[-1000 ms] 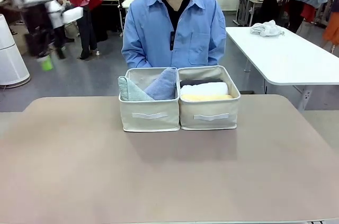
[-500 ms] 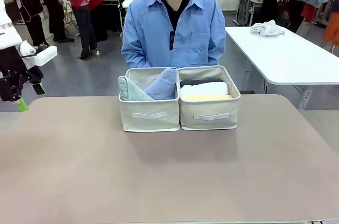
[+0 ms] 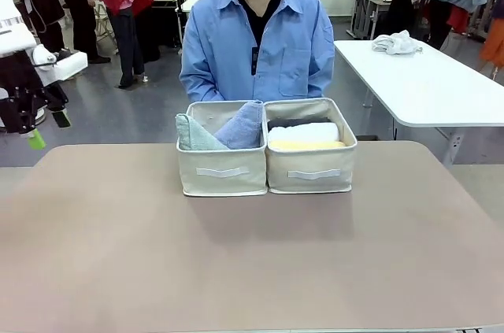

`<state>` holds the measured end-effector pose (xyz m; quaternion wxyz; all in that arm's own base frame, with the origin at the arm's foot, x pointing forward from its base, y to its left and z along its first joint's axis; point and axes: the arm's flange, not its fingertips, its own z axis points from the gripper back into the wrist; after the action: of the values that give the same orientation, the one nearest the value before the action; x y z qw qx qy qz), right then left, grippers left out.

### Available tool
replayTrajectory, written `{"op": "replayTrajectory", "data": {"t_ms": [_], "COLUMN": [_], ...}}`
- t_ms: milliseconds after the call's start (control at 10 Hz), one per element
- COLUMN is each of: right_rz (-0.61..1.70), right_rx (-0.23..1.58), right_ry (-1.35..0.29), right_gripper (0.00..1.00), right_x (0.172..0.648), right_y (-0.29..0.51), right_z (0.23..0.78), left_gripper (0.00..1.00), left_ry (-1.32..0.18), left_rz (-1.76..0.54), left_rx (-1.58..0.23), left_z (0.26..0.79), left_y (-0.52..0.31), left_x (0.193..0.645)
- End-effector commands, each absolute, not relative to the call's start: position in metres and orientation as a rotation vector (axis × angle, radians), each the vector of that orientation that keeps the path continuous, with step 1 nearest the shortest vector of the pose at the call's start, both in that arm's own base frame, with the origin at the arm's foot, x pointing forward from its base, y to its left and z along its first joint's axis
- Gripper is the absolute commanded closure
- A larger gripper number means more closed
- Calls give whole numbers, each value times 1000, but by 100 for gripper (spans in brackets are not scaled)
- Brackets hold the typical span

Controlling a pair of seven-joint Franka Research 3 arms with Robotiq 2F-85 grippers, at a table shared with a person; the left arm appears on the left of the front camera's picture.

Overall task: Sort the towels based on their folding style.
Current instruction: Pick up another triangle-folded towel from the table and place it in the left Fabric basket.

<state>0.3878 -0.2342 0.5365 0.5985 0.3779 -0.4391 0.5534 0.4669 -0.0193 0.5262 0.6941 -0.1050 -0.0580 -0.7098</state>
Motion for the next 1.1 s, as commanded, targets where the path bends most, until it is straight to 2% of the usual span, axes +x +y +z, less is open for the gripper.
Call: {"op": "replayTrajectory", "data": {"t_ms": [0, 200, 300, 600, 900, 1000], "right_rz": [1294, 1294, 1294, 1294, 1294, 1294], "right_rx": [883, 883, 883, 883, 883, 883], "right_ry": [-1028, -1028, -1028, -1028, -1028, -1028], "right_gripper": [0, 0, 0, 0, 0, 0], "right_x": [385, 385, 385, 385, 385, 385], "right_y": [-233, -233, -233, -233, -233, -233], "right_z": [536, 536, 536, 536, 536, 536], "left_gripper": [0, 0, 0, 0, 0, 0], "left_ry": [-413, -709, -794, -855, -852, -852], "left_rz": [-1571, -1509, -1480, -1356, -1349, -1313], "left_rx": [-616, -901, -954, -1026, -992, -1032], "left_z": [557, 575, 578, 549, 529, 524], "left_y": [33, 100, 127, 194, 206, 210], "left_x": [482, 474, 470, 469, 468, 459]}}
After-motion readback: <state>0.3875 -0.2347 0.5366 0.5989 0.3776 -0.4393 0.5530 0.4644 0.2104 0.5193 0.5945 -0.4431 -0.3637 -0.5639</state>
